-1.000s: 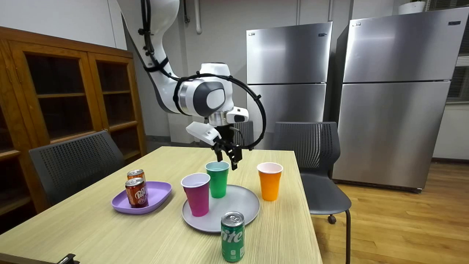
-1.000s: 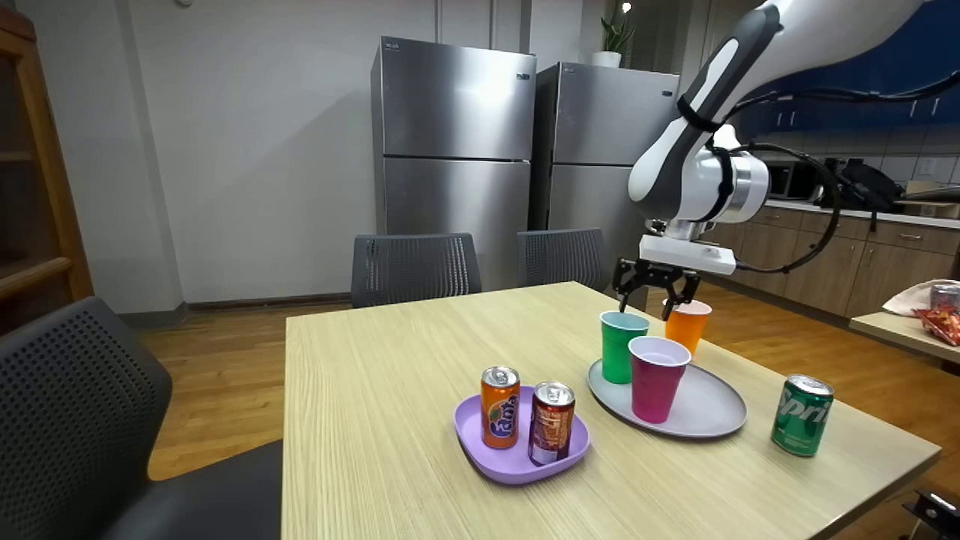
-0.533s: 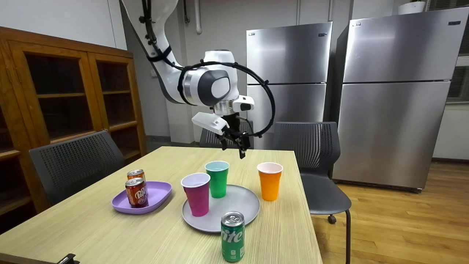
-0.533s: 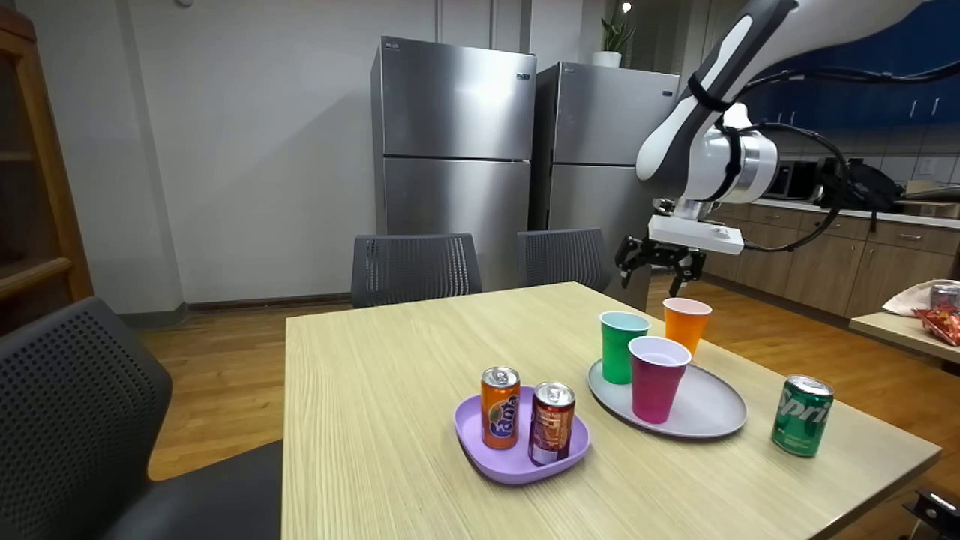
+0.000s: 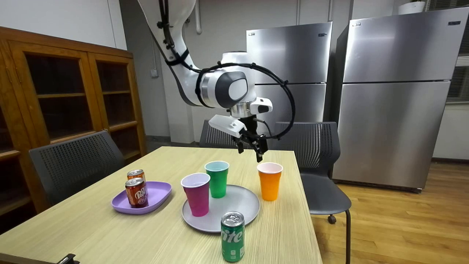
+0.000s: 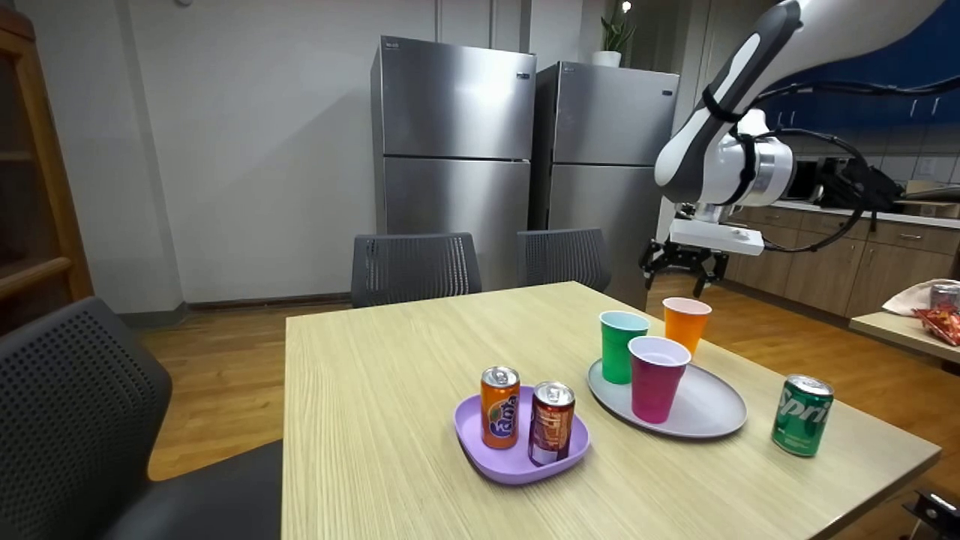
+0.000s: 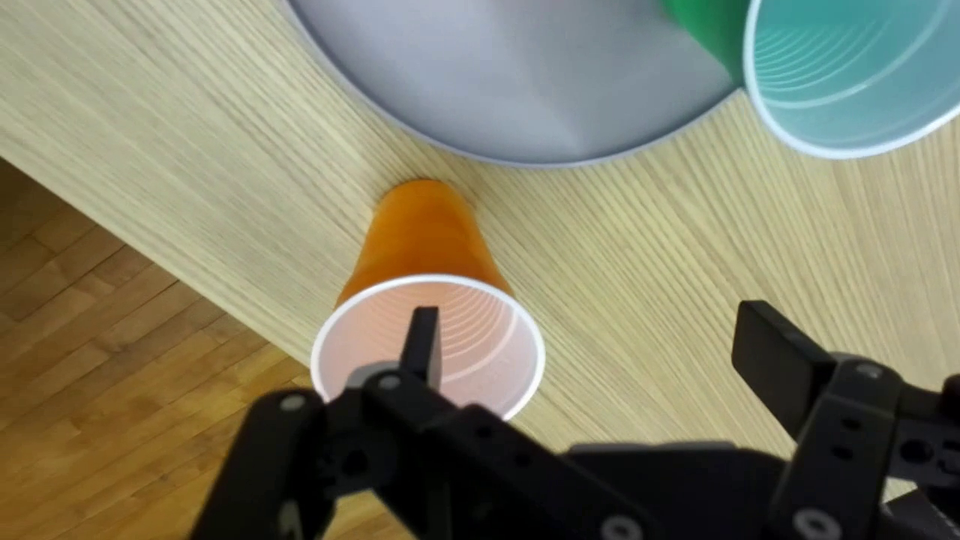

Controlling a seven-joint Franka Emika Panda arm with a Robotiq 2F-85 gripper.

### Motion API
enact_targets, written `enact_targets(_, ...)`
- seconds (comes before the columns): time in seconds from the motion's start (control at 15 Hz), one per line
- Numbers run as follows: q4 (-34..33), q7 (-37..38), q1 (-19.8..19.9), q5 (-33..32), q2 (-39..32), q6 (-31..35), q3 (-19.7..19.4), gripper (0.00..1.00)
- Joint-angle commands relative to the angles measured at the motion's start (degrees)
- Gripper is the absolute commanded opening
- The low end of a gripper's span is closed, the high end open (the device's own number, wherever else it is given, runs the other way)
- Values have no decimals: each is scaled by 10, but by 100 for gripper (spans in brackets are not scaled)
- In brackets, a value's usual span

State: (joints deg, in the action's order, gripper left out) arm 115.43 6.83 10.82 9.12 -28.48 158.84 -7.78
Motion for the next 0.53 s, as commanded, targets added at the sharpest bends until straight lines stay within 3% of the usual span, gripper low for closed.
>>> enact_targets(0.0, -48, -15, 22, -3, -20, -47, -6, 100)
enact_targets(0.47, -124, -6, 35, -4, -80, -91, -12, 100)
